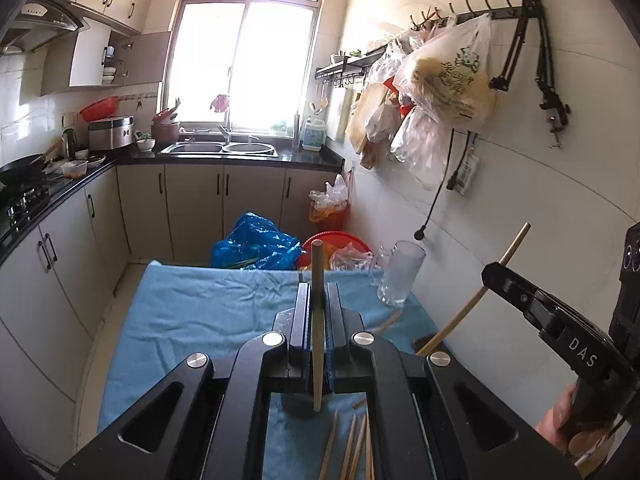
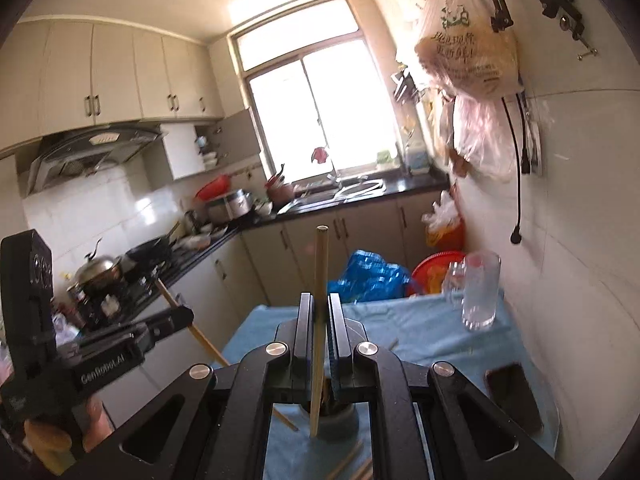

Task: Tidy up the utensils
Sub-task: 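Lift both held chopsticks and carry them over the black cup, then open both tools to release the chopsticks into the cup, then move both open tools back to the remaining chopsticks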

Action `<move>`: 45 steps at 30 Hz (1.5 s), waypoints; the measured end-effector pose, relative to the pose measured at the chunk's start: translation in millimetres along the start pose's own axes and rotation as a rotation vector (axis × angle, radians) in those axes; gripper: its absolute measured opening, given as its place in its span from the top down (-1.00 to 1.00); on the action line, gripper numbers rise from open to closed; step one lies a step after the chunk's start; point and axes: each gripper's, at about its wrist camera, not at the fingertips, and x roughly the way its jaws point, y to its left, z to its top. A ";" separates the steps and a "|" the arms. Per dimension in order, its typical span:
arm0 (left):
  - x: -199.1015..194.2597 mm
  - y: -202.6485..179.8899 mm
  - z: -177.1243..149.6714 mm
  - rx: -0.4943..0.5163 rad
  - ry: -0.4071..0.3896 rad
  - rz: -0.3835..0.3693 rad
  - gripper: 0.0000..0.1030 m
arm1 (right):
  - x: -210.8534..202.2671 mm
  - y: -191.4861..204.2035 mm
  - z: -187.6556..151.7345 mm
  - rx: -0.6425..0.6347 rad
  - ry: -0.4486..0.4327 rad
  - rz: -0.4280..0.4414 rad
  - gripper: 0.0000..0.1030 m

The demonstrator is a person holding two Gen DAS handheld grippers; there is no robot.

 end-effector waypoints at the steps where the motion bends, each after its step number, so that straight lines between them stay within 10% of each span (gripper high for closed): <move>1: 7.6 0.2 3.2 0.001 -0.001 0.007 0.89 | 6.8 -0.5 2.7 0.002 -0.012 -0.011 0.86; 17: 115.0 40.7 -23.9 -0.099 0.162 0.026 0.88 | 116.8 -38.3 -42.4 0.051 0.171 -0.081 0.85; 22: 104.3 47.1 -24.3 -0.130 0.142 0.011 0.37 | 122.9 -45.5 -46.0 0.075 0.185 -0.081 0.41; 36: 7.6 48.0 -42.6 -0.101 0.034 0.079 -0.11 | 44.9 -36.2 -36.1 0.006 0.120 -0.100 -0.13; 45: -30.7 50.4 -97.8 -0.086 0.106 0.111 -0.14 | -24.9 -78.7 -43.9 -0.100 0.168 -0.254 -0.19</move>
